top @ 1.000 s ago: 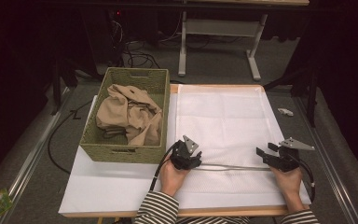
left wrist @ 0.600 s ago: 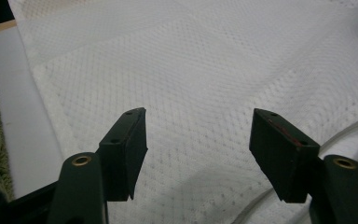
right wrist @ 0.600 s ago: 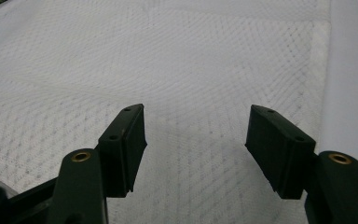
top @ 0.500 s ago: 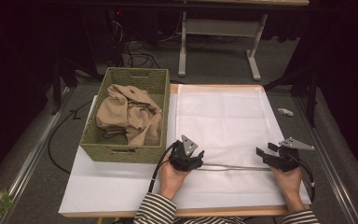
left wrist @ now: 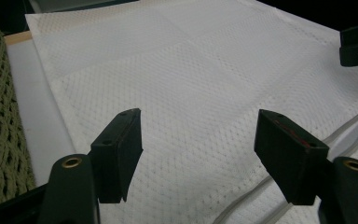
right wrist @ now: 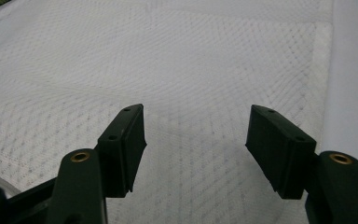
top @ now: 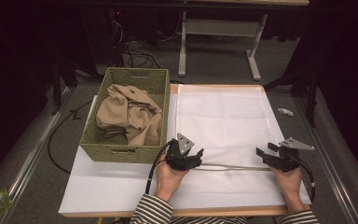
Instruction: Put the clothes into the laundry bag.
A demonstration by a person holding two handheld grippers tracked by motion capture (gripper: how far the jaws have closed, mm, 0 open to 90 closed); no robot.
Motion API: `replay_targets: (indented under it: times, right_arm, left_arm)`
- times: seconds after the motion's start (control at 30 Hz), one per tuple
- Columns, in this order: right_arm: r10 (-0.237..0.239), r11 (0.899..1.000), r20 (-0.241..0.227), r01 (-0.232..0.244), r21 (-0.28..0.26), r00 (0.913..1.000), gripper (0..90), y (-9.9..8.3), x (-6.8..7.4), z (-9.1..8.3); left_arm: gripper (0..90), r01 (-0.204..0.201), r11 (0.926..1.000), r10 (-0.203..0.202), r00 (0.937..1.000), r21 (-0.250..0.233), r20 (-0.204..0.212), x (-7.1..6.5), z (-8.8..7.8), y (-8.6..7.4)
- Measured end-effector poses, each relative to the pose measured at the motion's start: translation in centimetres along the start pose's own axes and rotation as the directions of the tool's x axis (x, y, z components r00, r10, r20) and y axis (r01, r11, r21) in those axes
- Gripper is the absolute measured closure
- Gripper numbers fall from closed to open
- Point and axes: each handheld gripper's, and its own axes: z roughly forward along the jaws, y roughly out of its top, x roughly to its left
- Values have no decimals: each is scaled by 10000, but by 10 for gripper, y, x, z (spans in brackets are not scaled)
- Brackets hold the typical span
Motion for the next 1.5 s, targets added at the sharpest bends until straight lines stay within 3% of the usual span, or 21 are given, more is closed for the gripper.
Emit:
replay_targets:
  times: [0.37, 0.87, 1.03, 1.37, 1.5]
  right_arm:
    - [-23, 10000, 12, 23, 46, 10000, 368, 0, 0, 0]
    - [-98, 9999, -56, 98, 39, 9999, 364, 0, -1, 1]
    - [13, 9999, -89, -12, 160, 10000, 366, 1, -1, 1]
    - [21, 9999, -91, -20, 148, 10000, 362, 0, -1, 1]
    - [54, 9999, -95, -52, 159, 9999, 363, 0, -1, 1]
  left_arm:
    - [299, -159, 9999, 159, 9999, 24, 33, 5, -11, 6]
    - [304, 43, 10000, -43, 10000, -88, -29, 15, -25, 13]
    - [306, 244, 9985, -246, 9997, -491, -39, 18, -39, 17]
    - [253, 705, 9956, -723, 9970, -616, -269, 30, -50, 28]
    - [245, 679, 9959, -706, 9965, -606, -439, 33, -53, 29]
